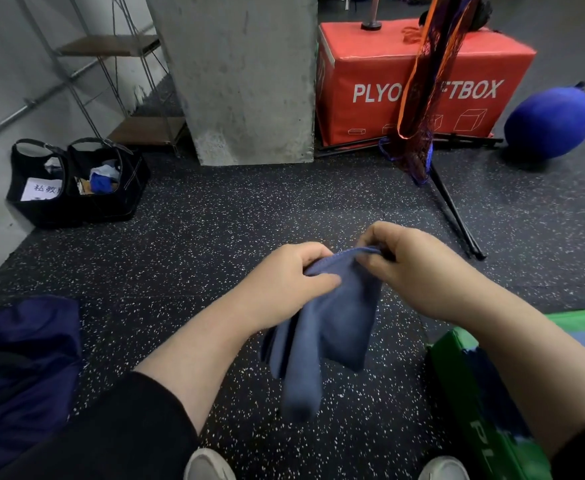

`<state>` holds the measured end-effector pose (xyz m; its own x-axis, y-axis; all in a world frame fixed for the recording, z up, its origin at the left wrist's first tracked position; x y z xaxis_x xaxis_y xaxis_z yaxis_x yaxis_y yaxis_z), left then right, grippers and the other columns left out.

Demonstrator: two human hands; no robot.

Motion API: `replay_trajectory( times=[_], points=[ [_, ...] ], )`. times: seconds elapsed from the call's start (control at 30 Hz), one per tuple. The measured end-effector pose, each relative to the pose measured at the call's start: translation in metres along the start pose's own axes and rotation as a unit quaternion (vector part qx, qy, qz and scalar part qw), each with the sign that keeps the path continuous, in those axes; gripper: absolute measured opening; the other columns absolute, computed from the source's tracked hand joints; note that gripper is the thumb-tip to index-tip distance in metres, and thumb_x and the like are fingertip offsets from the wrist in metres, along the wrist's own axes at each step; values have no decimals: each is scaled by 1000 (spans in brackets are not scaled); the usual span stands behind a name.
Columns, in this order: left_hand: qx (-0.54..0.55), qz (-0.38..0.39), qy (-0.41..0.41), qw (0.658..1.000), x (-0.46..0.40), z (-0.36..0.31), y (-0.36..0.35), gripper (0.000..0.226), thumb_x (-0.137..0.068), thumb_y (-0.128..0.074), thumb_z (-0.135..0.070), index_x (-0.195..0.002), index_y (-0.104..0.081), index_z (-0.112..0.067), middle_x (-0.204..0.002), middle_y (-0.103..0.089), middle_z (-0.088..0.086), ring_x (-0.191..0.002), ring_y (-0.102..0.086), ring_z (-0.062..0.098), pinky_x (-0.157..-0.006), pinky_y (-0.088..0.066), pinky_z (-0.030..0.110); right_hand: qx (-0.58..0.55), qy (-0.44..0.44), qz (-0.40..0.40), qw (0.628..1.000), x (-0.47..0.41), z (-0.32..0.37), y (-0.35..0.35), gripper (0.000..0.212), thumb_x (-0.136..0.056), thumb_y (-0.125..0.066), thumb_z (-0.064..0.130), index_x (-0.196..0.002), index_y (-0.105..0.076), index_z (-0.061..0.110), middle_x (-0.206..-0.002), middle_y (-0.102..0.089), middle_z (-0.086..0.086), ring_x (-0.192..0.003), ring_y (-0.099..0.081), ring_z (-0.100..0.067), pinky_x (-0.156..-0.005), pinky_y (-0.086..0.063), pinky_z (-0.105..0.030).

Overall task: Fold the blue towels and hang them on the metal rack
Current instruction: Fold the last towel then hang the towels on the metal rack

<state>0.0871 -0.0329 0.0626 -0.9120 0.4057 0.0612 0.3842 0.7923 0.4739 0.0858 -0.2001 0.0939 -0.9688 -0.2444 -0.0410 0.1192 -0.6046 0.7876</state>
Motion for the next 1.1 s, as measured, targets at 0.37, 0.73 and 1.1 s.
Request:
replay_trajectory(
  times=[0.37,0.73,1.1],
  points=[
    [62,31,68,995,25,8,10,26,-100,-58,-41,-96,-69,-18,-103,-74,13,-86,-63,12,-94,-52,49,-4,24,-50,998,13,18,12,27,-100,-56,20,-88,-60,44,-74,-66,17,-68,-57,11,-56,-38,-9],
    [-179,-81,105,975,38,24,42,16,-87,-57,-11,-83,-63,-26,-70,-61,-8,-64,-53,14,-56,-35,29,-17,-12,-78,997,29,11,6,24,-102,-49,24,-88,-58,41,-79,-65,14,-70,-56,3,-58,-39,-21],
    [-319,-194,260,890,84,80,115,39,-86,-45,4,-86,-63,-30,-89,-66,-2,-74,-60,22,-56,-44,31,-29,-59,-162,985,36,-13,20,17,-104,-47,21,-97,-58,31,-77,-60,12,-65,-51,-6,-53,-32,-25]
  ],
)
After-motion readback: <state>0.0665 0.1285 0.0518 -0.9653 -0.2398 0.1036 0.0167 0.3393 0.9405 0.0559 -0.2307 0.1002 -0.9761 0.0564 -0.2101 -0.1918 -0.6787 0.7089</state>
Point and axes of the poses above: each hand's wrist, its own x-axis away from the middle knuckle, its own y-axis out of the back of the hand, z = x × y, the point moved 6 cm from there along -x, towards the middle knuckle
